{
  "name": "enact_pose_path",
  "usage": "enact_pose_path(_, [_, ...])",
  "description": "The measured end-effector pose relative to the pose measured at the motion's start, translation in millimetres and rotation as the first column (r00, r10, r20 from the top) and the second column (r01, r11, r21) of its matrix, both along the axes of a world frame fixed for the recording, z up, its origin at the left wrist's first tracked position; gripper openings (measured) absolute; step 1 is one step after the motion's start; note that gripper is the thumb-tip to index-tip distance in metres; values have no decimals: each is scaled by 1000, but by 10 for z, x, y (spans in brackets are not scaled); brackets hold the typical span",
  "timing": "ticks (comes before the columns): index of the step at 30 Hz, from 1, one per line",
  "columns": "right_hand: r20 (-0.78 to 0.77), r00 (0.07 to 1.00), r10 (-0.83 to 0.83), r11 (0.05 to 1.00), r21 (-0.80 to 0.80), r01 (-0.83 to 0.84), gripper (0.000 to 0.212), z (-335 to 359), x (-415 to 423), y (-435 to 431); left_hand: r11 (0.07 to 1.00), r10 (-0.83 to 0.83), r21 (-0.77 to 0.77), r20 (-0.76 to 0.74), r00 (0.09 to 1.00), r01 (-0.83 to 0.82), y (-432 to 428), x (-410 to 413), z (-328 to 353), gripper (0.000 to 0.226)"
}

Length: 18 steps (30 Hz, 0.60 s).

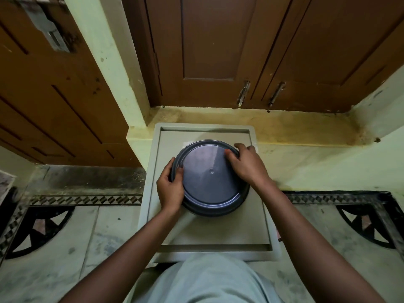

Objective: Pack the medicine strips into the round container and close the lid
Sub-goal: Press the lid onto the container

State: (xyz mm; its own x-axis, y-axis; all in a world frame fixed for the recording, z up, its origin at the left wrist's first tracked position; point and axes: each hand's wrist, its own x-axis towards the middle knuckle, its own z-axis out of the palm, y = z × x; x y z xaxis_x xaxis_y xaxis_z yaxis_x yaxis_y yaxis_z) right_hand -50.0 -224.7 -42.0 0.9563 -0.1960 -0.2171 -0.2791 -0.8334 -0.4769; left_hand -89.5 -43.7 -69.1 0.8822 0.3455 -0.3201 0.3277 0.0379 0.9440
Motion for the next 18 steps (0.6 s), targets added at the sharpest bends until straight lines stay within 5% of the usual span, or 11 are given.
enact_pose_path(6, [69, 994, -86, 996, 16, 86, 45, -84, 25, 37, 966, -251, 57, -14, 968, 252, 155, 398, 111, 40])
enact_pose_path(14, [3, 996, -93, 985, -147, 92, 43, -40, -117, -19, 996, -29, 90, 31, 999, 26, -29, 28, 45, 45])
enact_pose_path(18, [84, 994, -64, 995, 88, 56, 46, -101, -53, -14, 995, 41, 86, 11, 999, -42, -21, 49, -8, 38])
